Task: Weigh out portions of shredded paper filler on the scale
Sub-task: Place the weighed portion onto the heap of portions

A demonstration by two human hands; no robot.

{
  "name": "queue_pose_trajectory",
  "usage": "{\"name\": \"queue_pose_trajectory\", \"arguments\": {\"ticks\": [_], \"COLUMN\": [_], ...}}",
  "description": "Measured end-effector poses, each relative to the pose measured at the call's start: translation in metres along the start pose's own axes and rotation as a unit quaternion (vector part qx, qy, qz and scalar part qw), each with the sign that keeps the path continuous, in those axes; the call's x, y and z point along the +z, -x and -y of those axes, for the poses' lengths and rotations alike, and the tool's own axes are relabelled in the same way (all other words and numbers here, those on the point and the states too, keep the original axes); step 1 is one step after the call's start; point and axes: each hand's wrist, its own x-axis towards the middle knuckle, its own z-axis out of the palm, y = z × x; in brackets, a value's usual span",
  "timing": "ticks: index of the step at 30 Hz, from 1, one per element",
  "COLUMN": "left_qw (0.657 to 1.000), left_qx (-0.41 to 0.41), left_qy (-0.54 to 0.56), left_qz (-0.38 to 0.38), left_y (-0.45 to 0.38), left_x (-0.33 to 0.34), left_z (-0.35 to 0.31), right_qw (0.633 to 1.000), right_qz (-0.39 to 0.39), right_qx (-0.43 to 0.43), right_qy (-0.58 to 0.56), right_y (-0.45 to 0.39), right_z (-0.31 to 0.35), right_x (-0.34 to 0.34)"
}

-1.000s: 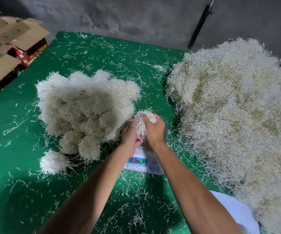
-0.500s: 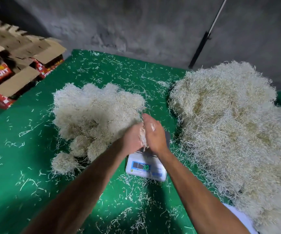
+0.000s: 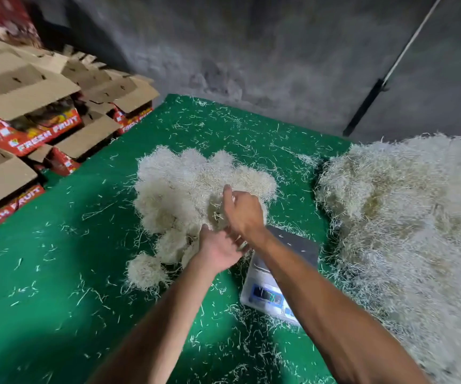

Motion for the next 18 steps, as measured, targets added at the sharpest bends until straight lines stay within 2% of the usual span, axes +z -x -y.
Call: {"name": "queue_pose_trajectory", "arguments": {"ticks": [1,2,5,7,10,13,16,18], "left_qw": [0.995,0.992,0.992,0.993,0.997,0.998,0.997,0.995], "left_qx": [-0.015,-0.003,0.014,0.008,-0.005,-0.034,-0.056,-0.072], "left_qy": [0.094,0.122,0.114,0.109,0.076,0.042,0.014,-0.007], "left_qz": [-0.015,-0.031,-0.047,-0.034,-0.023,0.024,0.053,0.066], "left_y": [-0.005,-0.011,-0.014,-0.015,-0.024,-0.037,-0.049,-0.058], "left_x": [-0.006,-0.010,-0.018,-0.013,0.006,0.040,0.080,0.108], "left_z": [-0.007,-0.014,-0.026,-0.025,-0.018,0.001,0.026,0.045], "right_qw": [0.999,0.996,0.989,0.986,0.991,0.992,0.991,0.991], "right_qz": [-0.009,-0.016,0.013,0.032,0.010,-0.022,-0.076,-0.116], "right_qx": [-0.011,-0.024,-0.014,0.011,0.029,0.055,0.062,0.052], "right_qy": [-0.045,-0.079,-0.147,-0.162,-0.134,-0.111,-0.088,-0.033], "right_y": [-0.015,-0.029,-0.060,-0.063,-0.044,-0.021,0.006,0.026], "right_z": [0.015,0.030,0.058,0.048,0.006,-0.052,-0.108,-0.145], "right_x": [0.002,0.001,-0.013,-0.019,-0.031,-0.048,-0.080,-0.108]}}
